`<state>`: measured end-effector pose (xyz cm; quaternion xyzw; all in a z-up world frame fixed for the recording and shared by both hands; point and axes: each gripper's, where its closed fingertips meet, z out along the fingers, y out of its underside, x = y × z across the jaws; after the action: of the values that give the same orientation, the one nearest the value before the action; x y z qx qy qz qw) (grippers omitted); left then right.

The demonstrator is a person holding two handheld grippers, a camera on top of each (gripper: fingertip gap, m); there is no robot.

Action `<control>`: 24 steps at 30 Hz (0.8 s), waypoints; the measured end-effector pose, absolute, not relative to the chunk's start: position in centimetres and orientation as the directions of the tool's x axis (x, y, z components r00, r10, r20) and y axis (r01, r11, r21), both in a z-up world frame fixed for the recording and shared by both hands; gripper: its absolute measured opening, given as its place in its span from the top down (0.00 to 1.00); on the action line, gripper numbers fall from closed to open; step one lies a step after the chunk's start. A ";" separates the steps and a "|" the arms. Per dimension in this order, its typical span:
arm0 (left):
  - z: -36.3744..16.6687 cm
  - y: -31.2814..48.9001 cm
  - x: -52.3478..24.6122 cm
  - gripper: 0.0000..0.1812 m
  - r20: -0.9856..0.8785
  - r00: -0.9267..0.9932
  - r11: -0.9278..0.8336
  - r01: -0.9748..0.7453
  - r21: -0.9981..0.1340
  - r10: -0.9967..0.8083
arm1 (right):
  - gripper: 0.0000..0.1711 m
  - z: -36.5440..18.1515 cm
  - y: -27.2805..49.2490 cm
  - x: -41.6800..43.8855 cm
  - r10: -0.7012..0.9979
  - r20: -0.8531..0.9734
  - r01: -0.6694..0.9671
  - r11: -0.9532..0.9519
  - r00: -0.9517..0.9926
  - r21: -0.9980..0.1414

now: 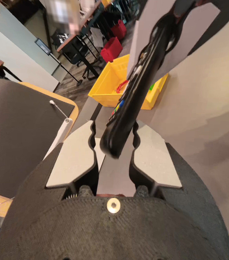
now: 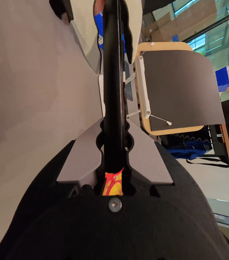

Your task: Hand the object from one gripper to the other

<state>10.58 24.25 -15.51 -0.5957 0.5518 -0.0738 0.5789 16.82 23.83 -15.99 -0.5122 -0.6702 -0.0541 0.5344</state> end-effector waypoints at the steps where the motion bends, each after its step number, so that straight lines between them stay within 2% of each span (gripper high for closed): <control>1: -15.1 24.4 10.2 0.70 -0.522 0.412 0.264 -0.537 -0.801 -0.747 | 0.88 -15.6 23.7 16.8 0.640 0.757 0.713 0.471 0.130 -0.520; 4: -14.4 24.0 10.0 0.68 -0.347 0.444 0.190 -0.359 -0.914 -0.826 | 0.88 -14.5 22.7 16.2 0.714 0.670 0.560 0.477 0.202 -0.677; 7: -12.9 22.9 10.6 0.67 -0.194 0.401 0.146 -0.146 -0.978 -0.895 | 0.88 -13.8 22.1 15.6 0.760 0.606 0.442 0.471 0.235 -0.763; 12: -9.8 20.5 12.3 0.75 -0.129 0.255 0.146 0.049 -0.988 -0.958 | 0.88 -13.6 22.0 14.7 0.781 0.549 0.343 0.449 0.298 -0.825; 16: -8.2 21.0 13.0 0.76 -0.068 0.247 0.102 0.129 -0.986 -0.967 | 0.88 -12.8 22.9 14.5 0.772 0.449 0.247 0.376 0.450 -0.893; 18: -7.7 21.9 12.8 0.73 -0.052 0.297 0.100 0.148 -0.984 -0.954 | 0.88 -12.5 23.8 15.1 0.740 0.384 0.203 0.328 0.552 -0.923; 20: -7.8 22.9 12.6 0.72 -0.004 0.351 0.059 0.147 -0.987 -0.936 | 0.88 -12.8 24.7 15.7 0.679 0.394 0.243 0.312 0.619 -0.919; 24: -7.8 23.5 13.6 0.56 0.118 0.376 -0.051 0.185 -0.981 -0.919 | 0.88 -13.1 25.4 16.0 0.619 0.370 0.232 0.295 0.693 -0.927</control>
<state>13.65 23.45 -7.82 -0.5648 0.3251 -0.4544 0.6074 15.97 25.42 -13.09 -0.5783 -0.3678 0.1352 0.7156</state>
